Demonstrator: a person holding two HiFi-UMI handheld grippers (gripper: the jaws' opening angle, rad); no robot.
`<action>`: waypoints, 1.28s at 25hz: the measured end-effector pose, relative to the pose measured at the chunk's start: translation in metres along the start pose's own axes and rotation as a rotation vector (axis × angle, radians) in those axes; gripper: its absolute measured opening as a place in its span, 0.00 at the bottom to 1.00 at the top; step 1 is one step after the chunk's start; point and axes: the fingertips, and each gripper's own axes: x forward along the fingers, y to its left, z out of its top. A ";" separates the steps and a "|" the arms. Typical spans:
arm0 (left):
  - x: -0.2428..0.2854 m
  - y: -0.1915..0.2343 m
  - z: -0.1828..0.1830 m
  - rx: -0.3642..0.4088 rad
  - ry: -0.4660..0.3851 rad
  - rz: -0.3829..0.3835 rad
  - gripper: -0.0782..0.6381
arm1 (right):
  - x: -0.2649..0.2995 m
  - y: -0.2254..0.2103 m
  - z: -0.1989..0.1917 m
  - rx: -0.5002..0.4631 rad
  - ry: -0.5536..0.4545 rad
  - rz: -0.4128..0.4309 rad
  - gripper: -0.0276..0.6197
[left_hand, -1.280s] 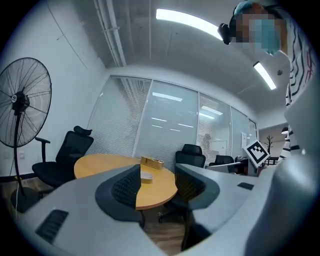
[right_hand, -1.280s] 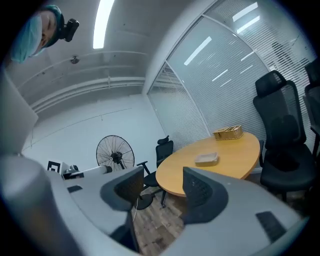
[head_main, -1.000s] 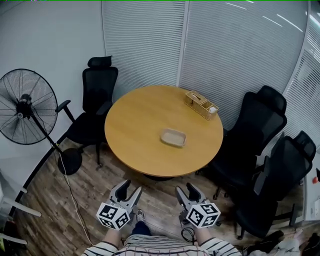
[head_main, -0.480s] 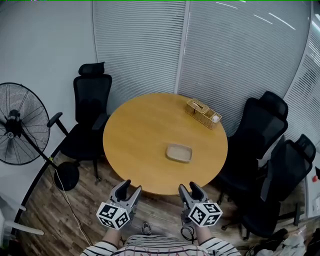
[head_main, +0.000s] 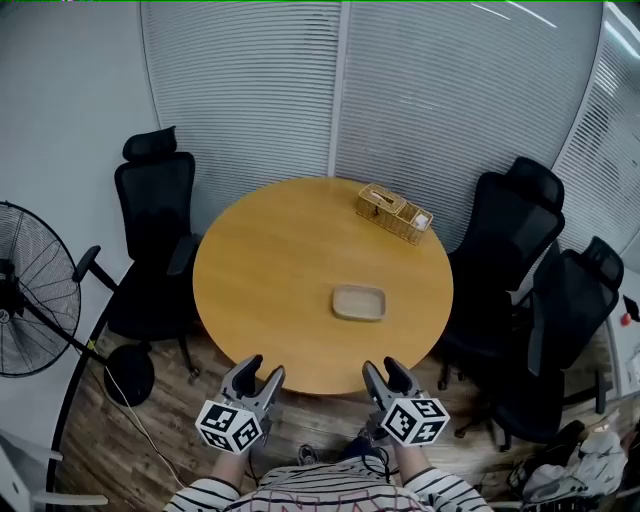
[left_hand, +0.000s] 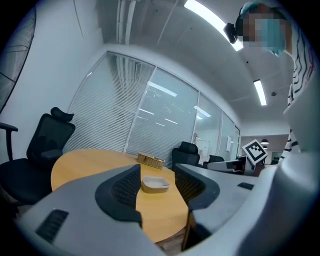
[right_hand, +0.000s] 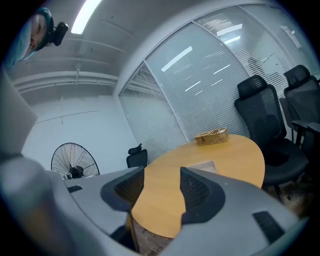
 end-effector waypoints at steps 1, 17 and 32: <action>0.004 0.002 -0.001 -0.004 0.004 -0.004 0.38 | 0.003 -0.003 -0.001 0.005 0.004 -0.006 0.40; 0.089 0.032 -0.001 -0.014 0.034 0.014 0.38 | 0.071 -0.068 0.024 0.027 0.024 -0.028 0.38; 0.246 0.050 -0.034 -0.054 0.139 -0.004 0.38 | 0.161 -0.187 0.049 0.015 0.099 -0.098 0.35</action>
